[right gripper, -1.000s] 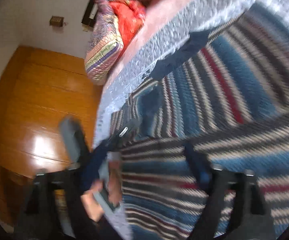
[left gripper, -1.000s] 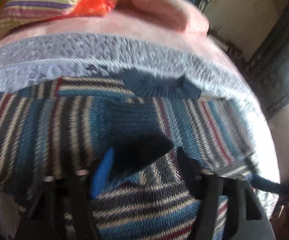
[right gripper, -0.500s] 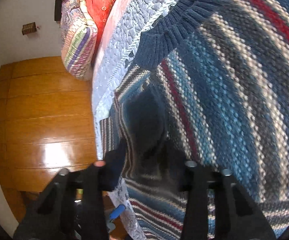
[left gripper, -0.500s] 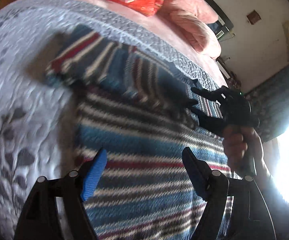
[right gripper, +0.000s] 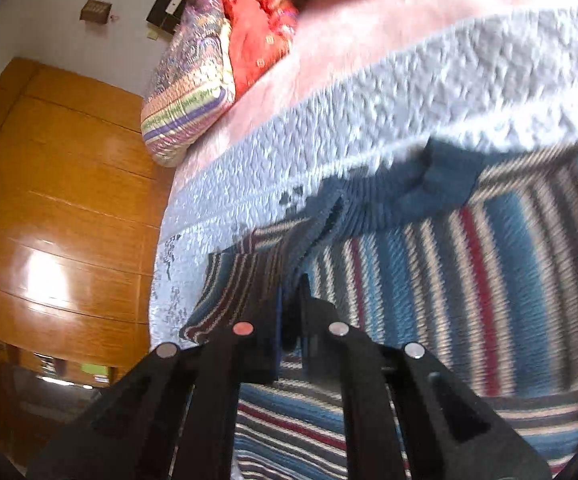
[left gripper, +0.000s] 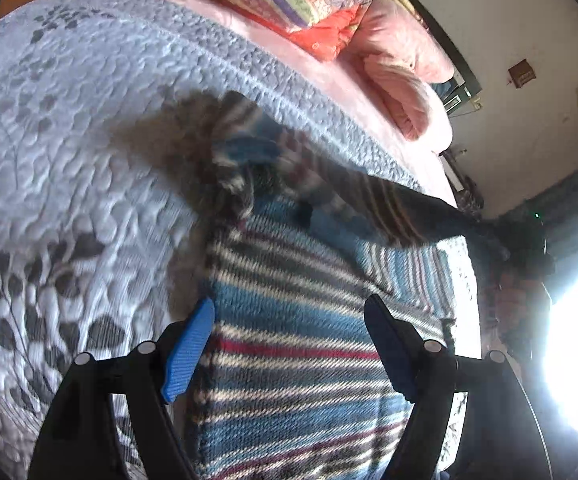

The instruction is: Fold small clothes

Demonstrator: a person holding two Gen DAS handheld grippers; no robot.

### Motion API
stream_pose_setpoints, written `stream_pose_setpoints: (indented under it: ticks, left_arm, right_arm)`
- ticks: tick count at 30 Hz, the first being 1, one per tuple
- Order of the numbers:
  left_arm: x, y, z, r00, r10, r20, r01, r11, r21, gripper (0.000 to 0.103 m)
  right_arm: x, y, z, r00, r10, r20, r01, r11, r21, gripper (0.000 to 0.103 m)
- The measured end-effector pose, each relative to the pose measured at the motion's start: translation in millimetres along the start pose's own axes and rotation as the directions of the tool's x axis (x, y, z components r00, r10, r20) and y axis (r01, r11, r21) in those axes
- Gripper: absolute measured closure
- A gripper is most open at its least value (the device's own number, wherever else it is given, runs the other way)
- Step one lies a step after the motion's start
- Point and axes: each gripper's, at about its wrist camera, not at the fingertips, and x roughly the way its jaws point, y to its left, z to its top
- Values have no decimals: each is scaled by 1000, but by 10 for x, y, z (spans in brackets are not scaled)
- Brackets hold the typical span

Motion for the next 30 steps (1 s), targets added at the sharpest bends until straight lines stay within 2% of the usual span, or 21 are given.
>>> stream_pose_setpoints:
  ticks: [7, 13, 17, 21, 26, 30]
  left_arm:
    - [80, -156, 344, 1000, -29, 8, 29, 999, 19, 25]
    - [387, -255, 685, 996, -90, -22, 90, 996, -6, 25]
    - [749, -271, 842, 987, -143, -72, 140, 989, -55, 25]
    - [1099, -266, 895, 984, -133, -117, 125, 990, -70, 25]
    - [1331, -194, 879, 985, -100, -138, 91, 994, -67, 25]
    - [1499, -127, 828, 981, -69, -179, 61, 997, -47, 25]
  right_arm:
    - [-491, -262, 116, 996, -76, 37, 77, 996, -36, 97]
    - [-599, -757, 65, 993, -108, 40, 108, 994, 11, 97]
    - [-581, -1040, -49, 992, -119, 29, 118, 992, 34, 97]
    - [-496, -1303, -153, 992, -128, 15, 126, 990, 59, 97]
    - [-386, -1548, -221, 991, -132, 2, 131, 988, 85, 97]
    - [-238, -1701, -302, 985, -169, -22, 170, 983, 72, 97]
